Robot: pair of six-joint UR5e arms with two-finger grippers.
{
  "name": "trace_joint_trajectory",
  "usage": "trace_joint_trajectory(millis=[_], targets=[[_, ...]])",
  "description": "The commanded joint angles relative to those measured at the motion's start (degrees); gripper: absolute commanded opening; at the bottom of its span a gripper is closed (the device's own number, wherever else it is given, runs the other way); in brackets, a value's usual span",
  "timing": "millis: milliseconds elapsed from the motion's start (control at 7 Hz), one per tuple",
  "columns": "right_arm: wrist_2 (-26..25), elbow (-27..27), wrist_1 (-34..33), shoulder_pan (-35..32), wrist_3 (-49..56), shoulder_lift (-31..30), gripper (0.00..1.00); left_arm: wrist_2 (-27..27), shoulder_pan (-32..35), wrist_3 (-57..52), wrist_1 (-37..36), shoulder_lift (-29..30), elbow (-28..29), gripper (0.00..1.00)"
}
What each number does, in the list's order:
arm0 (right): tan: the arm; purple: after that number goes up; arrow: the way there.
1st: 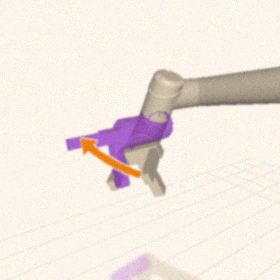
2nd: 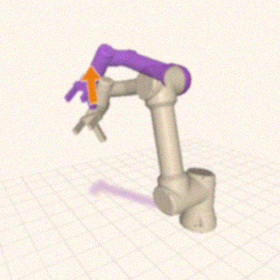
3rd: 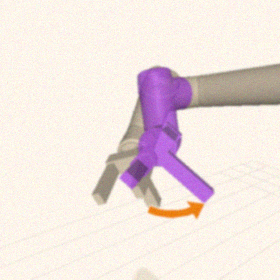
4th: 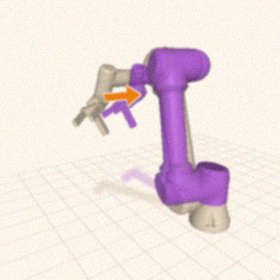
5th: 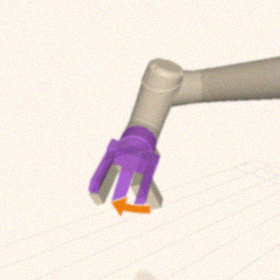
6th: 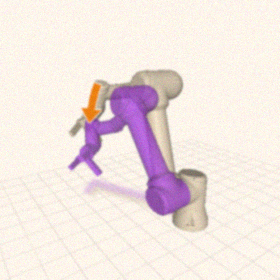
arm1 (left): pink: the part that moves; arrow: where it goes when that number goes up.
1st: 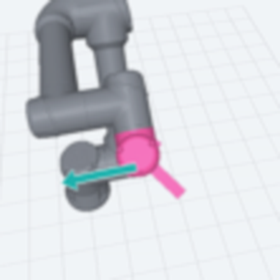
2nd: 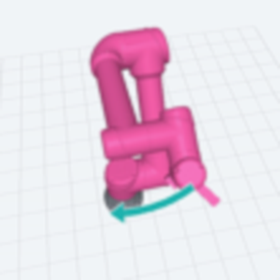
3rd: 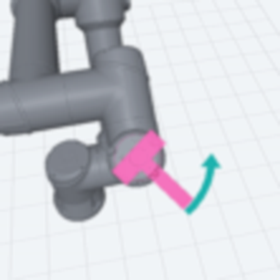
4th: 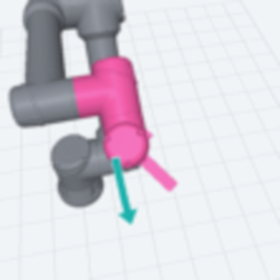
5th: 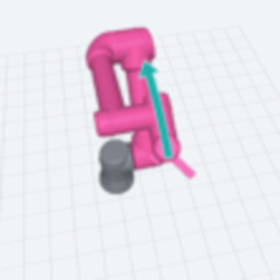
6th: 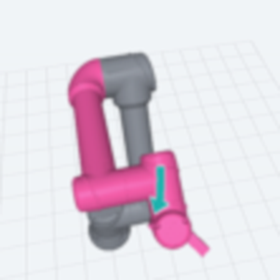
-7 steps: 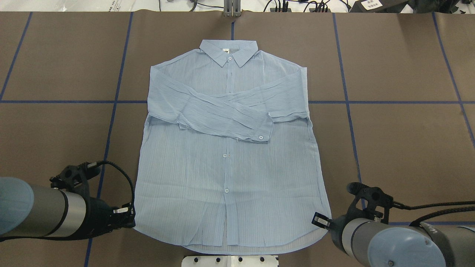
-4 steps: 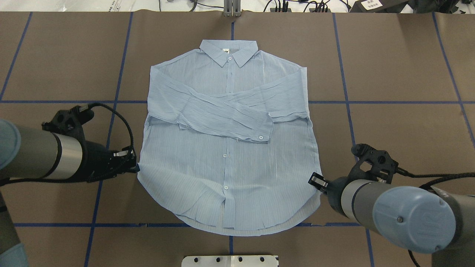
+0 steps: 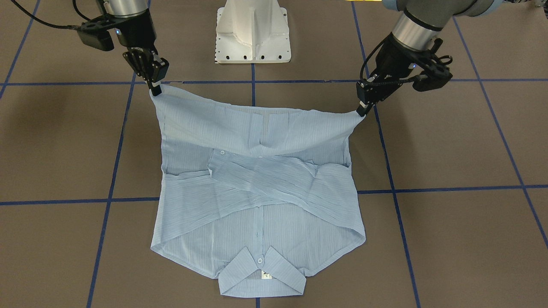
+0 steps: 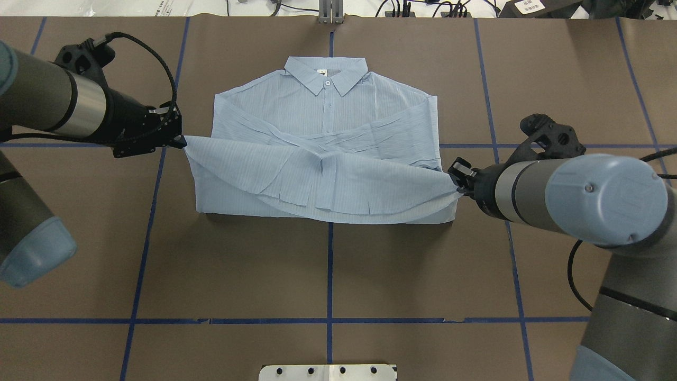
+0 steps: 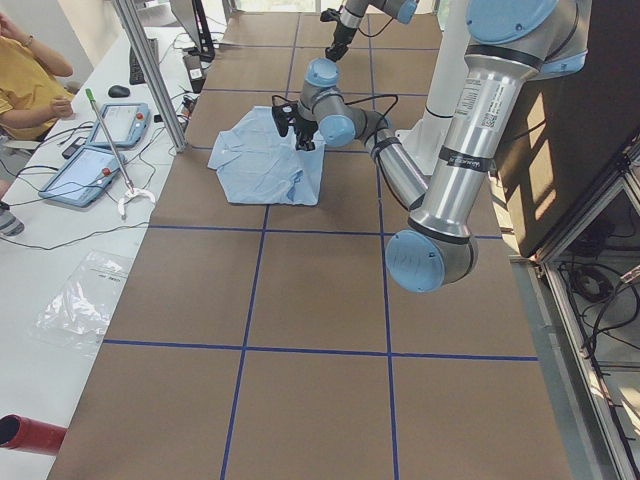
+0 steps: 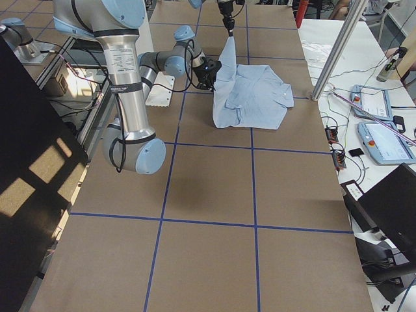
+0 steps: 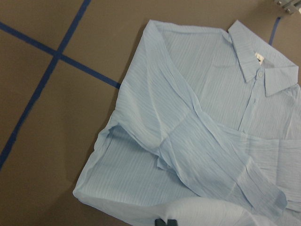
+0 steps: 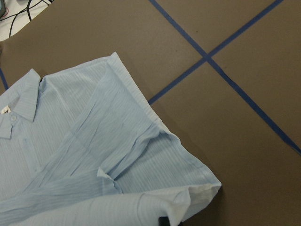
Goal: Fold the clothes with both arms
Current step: 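Lift the hem with both grippers and fold it up toward the collar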
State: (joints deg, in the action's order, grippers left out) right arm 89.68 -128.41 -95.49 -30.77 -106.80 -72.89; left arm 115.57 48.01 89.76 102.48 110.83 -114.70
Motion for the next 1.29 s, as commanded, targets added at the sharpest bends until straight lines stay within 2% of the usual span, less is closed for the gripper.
trace_joint_trajectory(millis=[0, 286, 571, 857, 1143], targets=[[1.03, 11.02, 0.56, -5.6, 3.78, 6.33, 0.0, 0.27, 3.47, -0.29, 3.58, 8.31, 14.96, 0.0], [2.95, 21.38, 2.13, -9.38, 6.77, 11.86, 0.0, 0.18, 4.89, -0.12, 15.07, 10.62, 26.84, 0.0], [4.27, 34.91, 12.65, -11.33, 7.13, 15.57, 0.0, 0.01, 5.16, -0.03, 19.93, 15.09, 36.87, 0.0], [6.46, 46.27, 14.1, -13.61, 9.06, 23.2, 0.0, -1.12, 5.07, 0.06, 29.32, 17.12, 46.36, 0.0], [7.09, 51.04, 17.51, -15.02, 11.25, 24.37, 0.0, -2.19, 5.07, -0.03, 31.45, 19.51, 51.05, 0.0]])
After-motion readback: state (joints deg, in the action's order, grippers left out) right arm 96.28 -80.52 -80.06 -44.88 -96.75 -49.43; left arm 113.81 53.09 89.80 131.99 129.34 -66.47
